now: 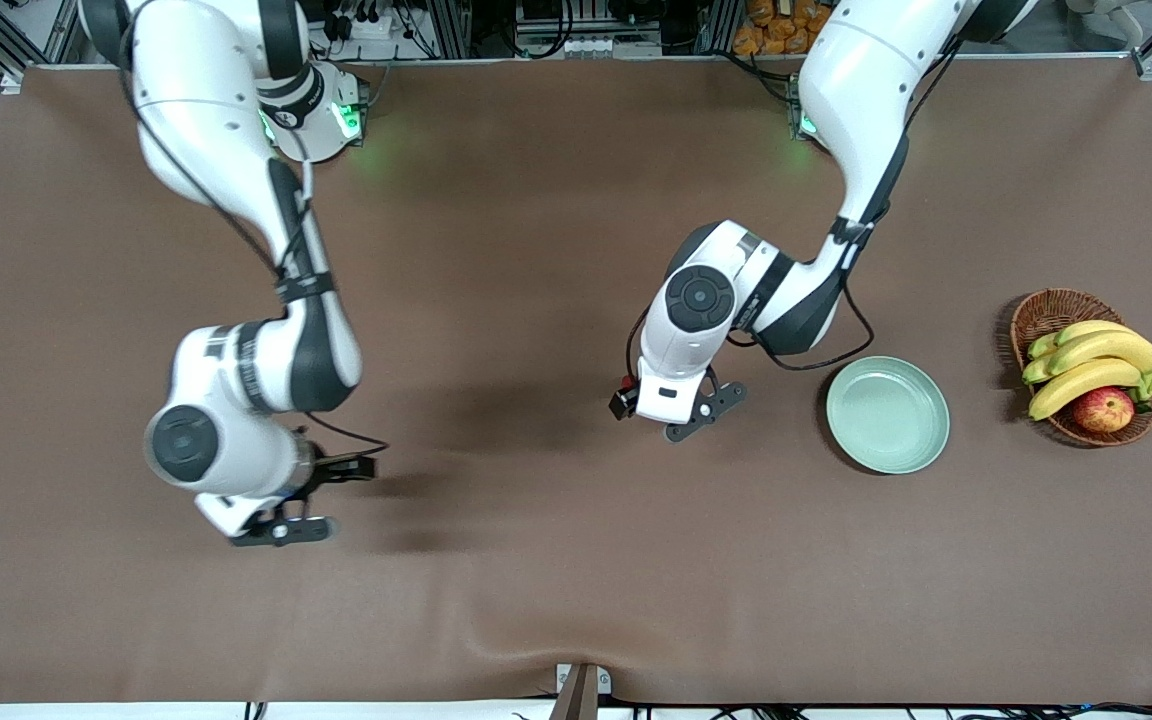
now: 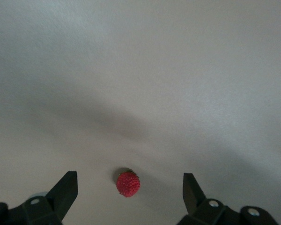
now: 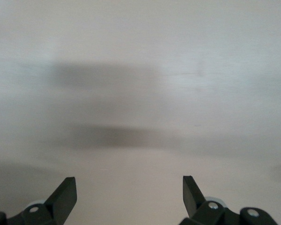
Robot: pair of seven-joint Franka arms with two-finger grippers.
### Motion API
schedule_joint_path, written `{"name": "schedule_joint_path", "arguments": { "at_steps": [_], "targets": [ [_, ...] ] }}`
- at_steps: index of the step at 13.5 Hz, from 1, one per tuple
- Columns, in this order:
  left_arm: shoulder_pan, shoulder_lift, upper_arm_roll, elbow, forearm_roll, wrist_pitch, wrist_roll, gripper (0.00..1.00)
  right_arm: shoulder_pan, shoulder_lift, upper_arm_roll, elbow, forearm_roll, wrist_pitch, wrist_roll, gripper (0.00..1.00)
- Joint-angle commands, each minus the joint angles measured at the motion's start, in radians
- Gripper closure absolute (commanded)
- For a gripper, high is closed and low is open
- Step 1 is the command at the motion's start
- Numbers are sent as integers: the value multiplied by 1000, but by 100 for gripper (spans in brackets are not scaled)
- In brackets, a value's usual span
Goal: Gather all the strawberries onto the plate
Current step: 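Pass the strawberry from the right gripper into the left gripper, then grasp the second strawberry with the right gripper while the left gripper carries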
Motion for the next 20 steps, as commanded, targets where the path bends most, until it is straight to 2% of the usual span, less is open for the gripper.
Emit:
{"name": "schedule_joint_path", "arguments": {
  "at_steps": [1, 6, 7, 8, 9, 10, 12, 15, 17, 20],
  "targets": [
    [-32, 39, 6, 19, 20, 11, -52, 9, -112, -7, 10, -21, 1, 7, -189, 0],
    [-57, 80, 7, -20, 23, 88, -67, 28, -247, 40, 12, -21, -18, 62, -395, 0],
    [-57, 83, 7, -20, 23, 88, -67, 40, -265, 51, 12, -21, -18, 73, -421, 0],
    [-55, 88, 7, -21, 23, 88, -67, 47, -275, 60, 12, -21, -19, 71, -431, 0],
    [-57, 88, 6, -34, 23, 88, -67, 49, -287, 62, 12, -34, -22, 64, -432, 0],
    [-55, 85, 6, -47, 23, 88, -67, 57, -289, 62, 12, -68, -22, 68, -432, 0],
    [-49, 80, 6, -52, 23, 88, -63, 98, -289, 63, 13, -105, -22, 74, -426, 0],
    [-25, 48, 12, -49, 25, 83, -35, 100, -287, 65, 13, -157, -22, 80, -429, 0],
    [37, -33, 12, -81, 26, 44, 0, 100, -286, 63, 13, -191, -21, 112, -431, 0],
    [179, -156, 9, -179, 26, -38, 196, 100, -287, 66, 18, -195, -16, 151, -431, 0]
  ]
}}
